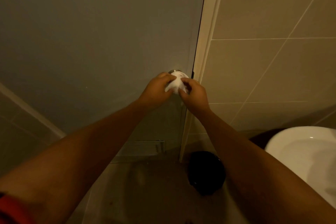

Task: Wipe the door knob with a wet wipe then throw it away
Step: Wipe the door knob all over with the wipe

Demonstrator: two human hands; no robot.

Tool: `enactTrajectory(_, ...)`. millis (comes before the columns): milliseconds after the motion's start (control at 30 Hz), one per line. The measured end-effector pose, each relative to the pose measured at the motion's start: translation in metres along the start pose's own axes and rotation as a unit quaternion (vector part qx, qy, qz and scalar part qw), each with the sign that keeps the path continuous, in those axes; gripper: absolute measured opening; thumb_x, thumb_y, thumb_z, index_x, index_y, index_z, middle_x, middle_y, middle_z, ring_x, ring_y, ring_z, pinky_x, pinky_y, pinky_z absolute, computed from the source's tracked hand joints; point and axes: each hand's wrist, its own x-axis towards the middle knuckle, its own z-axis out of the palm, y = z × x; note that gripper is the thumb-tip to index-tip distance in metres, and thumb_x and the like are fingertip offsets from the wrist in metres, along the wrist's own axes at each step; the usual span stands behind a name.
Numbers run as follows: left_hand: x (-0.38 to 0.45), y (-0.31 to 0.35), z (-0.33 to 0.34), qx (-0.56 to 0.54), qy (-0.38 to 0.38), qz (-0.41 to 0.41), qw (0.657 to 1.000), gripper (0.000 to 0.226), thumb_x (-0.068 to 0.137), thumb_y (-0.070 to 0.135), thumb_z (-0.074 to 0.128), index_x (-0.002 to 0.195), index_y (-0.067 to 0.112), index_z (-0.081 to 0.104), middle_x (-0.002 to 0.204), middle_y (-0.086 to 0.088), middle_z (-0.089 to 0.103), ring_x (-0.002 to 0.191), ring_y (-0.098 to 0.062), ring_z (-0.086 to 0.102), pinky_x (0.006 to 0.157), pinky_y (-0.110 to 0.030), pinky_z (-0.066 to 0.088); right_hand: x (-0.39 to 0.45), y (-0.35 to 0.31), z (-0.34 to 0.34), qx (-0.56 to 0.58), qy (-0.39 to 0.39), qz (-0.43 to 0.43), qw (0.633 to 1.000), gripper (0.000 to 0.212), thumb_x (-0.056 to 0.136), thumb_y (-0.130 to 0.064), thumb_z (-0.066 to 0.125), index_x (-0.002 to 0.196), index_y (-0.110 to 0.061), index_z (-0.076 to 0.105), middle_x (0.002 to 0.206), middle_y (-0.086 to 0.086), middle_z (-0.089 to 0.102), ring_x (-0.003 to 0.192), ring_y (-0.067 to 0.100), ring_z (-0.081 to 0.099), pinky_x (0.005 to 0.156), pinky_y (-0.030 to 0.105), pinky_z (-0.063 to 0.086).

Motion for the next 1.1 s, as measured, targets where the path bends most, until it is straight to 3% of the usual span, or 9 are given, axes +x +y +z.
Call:
enactTrajectory(100,0.006,0.005,-0.001,0.026,-0.035,0.033,0.998,0.038,0.087,0.016,0.066,0.125,0.009,0.063,0.131,-0.013,0.058,0.119,-0.028,0.057,0.103,-0.034,0.046,-0.006,0.001,0.004,0.098,-0.002,0.073,0.992,0.035,0.090,-0.019,0.064,0.124,-0.011,0.062,0.108,0.005,0.071,0.095,0.015,0.068,0.084,0.028,0.058)
enactTrajectory(200,0.011,0.007,-0.005,0.058,-0.066,0.037,0.995,0.040,0.087,0.018,0.066,0.126,0.010,0.063,0.137,-0.013,0.055,0.125,-0.029,0.053,0.108,-0.041,0.043,-0.009,0.002,0.004,0.103,-0.019,0.061,0.993,0.035,0.093,-0.019,0.061,0.126,-0.009,0.060,0.106,0.004,0.070,0.090,0.011,0.066,0.077,0.017,0.054)
enactTrajectory(400,0.004,0.001,-0.003,-0.021,0.023,-0.038,0.999,0.049,0.077,0.024,0.078,0.122,0.008,0.065,0.119,-0.012,0.066,0.105,-0.023,0.065,0.084,-0.020,0.047,0.010,-0.001,-0.007,-0.056,-0.052,-0.043,0.996,0.040,0.089,-0.022,0.067,0.126,-0.008,0.060,0.122,0.014,0.063,0.111,0.025,0.060,0.098,0.036,0.049)
enactTrajectory(500,0.002,-0.002,0.000,-0.061,0.019,-0.073,0.995,0.047,0.076,0.020,0.079,0.120,0.009,0.066,0.112,-0.008,0.071,0.099,-0.018,0.068,0.077,-0.017,0.048,0.020,-0.009,-0.009,-0.157,-0.092,-0.097,0.979,0.041,0.089,-0.023,0.065,0.127,-0.009,0.060,0.126,0.016,0.059,0.114,0.029,0.057,0.098,0.036,0.046)
enactTrajectory(600,0.002,0.000,-0.003,-0.046,0.012,-0.056,0.997,0.040,0.078,0.019,0.076,0.115,0.007,0.068,0.107,-0.010,0.072,0.094,-0.018,0.068,0.074,-0.017,0.051,0.017,-0.008,-0.005,-0.137,-0.081,-0.092,0.983,0.043,0.090,-0.022,0.065,0.129,-0.006,0.058,0.128,0.018,0.059,0.116,0.029,0.056,0.099,0.034,0.043)
enactTrajectory(700,0.006,0.002,-0.008,0.013,0.002,0.008,1.000,0.036,0.081,0.021,0.073,0.113,0.005,0.069,0.107,-0.016,0.068,0.096,-0.026,0.066,0.083,-0.032,0.054,0.004,0.002,0.001,-0.041,-0.016,-0.040,0.998,0.039,0.090,-0.019,0.066,0.126,-0.006,0.060,0.115,0.011,0.067,0.101,0.018,0.061,0.089,0.027,0.047)
enactTrajectory(867,0.016,0.002,-0.012,0.057,-0.031,0.031,0.997,0.044,0.081,0.023,0.073,0.122,0.008,0.066,0.117,-0.015,0.065,0.106,-0.027,0.063,0.092,-0.031,0.050,-0.001,0.009,0.007,-0.030,-0.014,-0.002,0.999,0.028,0.094,-0.019,0.059,0.119,-0.010,0.064,0.081,0.000,0.059,0.074,0.014,0.052,0.069,0.026,0.039)
enactTrajectory(1033,0.010,-0.002,-0.010,0.031,-0.012,0.008,0.999,0.040,0.081,0.020,0.073,0.119,0.008,0.067,0.113,-0.016,0.067,0.102,-0.027,0.065,0.089,-0.032,0.054,0.011,0.004,-0.005,-0.102,-0.026,-0.073,0.992,0.038,0.087,-0.022,0.070,0.120,-0.005,0.063,0.110,0.015,0.069,0.095,0.020,0.062,0.085,0.022,0.043)
enactTrajectory(1100,0.006,-0.006,-0.004,-0.004,-0.004,-0.020,1.000,0.043,0.083,0.019,0.071,0.124,0.008,0.063,0.120,-0.015,0.064,0.103,-0.022,0.065,0.085,-0.022,0.052,0.017,0.002,-0.007,-0.129,-0.024,-0.080,0.988,0.038,0.086,-0.021,0.072,0.119,-0.005,0.064,0.113,0.016,0.066,0.102,0.027,0.063,0.088,0.023,0.043)
